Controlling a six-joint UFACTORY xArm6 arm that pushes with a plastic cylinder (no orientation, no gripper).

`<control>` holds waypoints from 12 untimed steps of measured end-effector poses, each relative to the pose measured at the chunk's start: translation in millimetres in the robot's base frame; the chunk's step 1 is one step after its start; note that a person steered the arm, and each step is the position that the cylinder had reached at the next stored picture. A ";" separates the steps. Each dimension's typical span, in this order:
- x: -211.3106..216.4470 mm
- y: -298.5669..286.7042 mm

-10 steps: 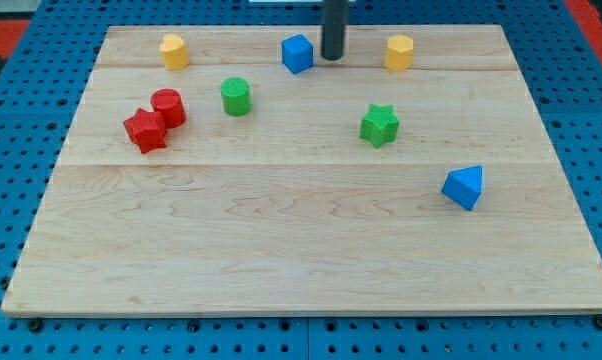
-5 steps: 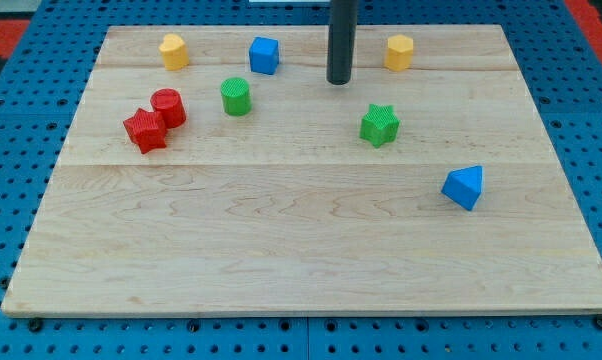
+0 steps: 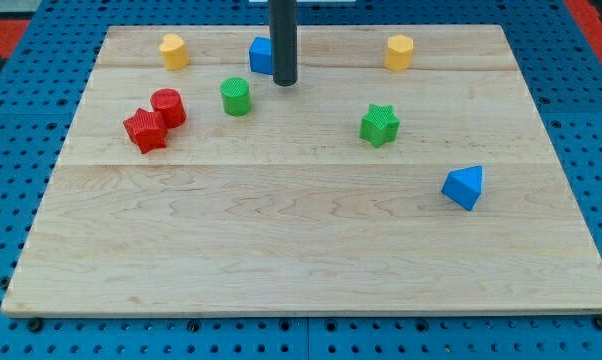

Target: Push the red blocks downwards

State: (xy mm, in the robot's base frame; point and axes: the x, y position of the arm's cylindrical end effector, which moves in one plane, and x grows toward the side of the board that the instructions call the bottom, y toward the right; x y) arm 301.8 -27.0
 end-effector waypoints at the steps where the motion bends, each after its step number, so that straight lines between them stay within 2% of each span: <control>1: 0.0 -9.9; 6: 0.1 -51.4; 7: 27.8 -75.3; 8: 45.7 -124.1; 10: 30.5 -156.6; 11: 59.1 -179.1; 12: 95.5 -168.8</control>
State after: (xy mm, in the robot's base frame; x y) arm 397.3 -195.8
